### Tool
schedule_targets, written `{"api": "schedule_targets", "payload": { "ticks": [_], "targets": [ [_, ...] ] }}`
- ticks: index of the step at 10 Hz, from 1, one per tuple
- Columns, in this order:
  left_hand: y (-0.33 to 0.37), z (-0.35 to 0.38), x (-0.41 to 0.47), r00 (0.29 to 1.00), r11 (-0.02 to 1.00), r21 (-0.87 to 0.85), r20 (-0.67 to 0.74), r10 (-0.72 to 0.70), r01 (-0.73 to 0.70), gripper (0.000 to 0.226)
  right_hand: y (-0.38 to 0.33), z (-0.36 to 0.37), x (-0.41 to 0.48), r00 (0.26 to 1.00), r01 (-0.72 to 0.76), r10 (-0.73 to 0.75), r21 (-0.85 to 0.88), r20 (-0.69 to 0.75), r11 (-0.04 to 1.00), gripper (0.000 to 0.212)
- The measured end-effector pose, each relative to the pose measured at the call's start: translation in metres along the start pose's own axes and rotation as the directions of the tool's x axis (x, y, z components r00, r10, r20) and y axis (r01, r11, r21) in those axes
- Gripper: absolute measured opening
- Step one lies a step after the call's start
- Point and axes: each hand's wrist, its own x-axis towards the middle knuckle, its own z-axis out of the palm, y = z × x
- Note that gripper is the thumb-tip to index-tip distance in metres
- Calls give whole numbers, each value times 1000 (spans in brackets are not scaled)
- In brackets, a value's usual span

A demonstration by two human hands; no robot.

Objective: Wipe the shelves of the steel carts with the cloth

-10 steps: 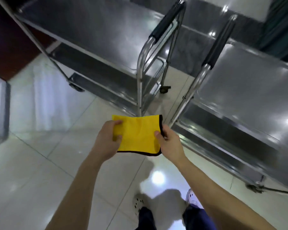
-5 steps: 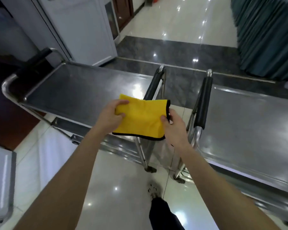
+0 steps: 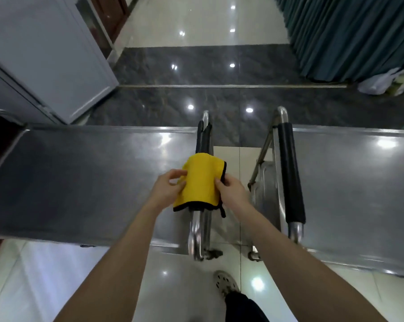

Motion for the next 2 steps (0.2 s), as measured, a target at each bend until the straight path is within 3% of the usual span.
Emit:
{"api": "schedule_targets", "payload": {
  "ticks": [1, 2],
  "targets": [
    [-7, 2, 0, 999, 998, -54, 35, -35, 37, 27, 0, 10, -4, 994, -108, 107, 28, 9, 994, 40],
    [-10, -12, -7, 996, 989, -125, 55, -74, 81, 30, 7, 7, -12, 982, -175, 173, -13, -79, 984, 34]
  ]
}}
